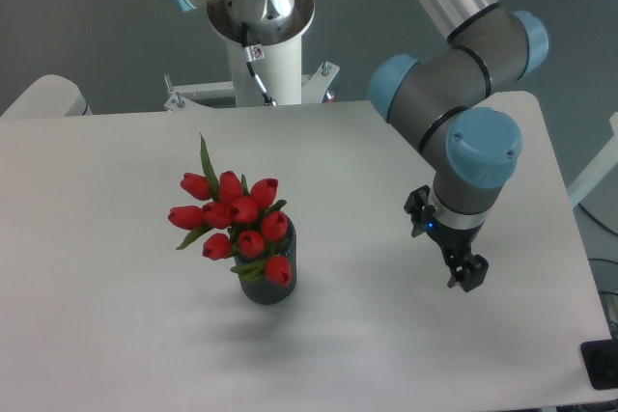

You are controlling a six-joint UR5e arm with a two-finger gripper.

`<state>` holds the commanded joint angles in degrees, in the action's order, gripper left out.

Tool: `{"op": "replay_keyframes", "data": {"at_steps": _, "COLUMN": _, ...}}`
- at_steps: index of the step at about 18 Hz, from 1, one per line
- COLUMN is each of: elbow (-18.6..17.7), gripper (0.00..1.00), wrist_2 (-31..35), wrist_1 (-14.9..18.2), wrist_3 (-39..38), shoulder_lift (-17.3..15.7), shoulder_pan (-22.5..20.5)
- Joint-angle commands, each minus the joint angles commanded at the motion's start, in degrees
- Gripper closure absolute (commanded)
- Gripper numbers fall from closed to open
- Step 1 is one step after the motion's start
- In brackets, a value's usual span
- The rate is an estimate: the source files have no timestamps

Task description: Pick up the flowers from the vase

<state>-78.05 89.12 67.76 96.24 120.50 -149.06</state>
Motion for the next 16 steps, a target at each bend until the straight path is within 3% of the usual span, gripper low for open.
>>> {"op": "replay_keyframes", "data": {"at_steps": 12, "elbow": -1.1, "gripper": 0.00, "wrist_2": -0.3, "wrist_1": 0.0, "wrist_3": -0.2, "shoulder_lift": -0.3, "shoulder_pan": 0.4}}
{"op": "replay_keyframes", "data": {"at_steps": 16, "elbow": -3.6, "gripper": 0.00, "wrist_2": -9.2, "wrist_1": -0.1, "wrist_3": -0.2, "shoulder_lift": -2.8, "shoulder_pan": -0.6}}
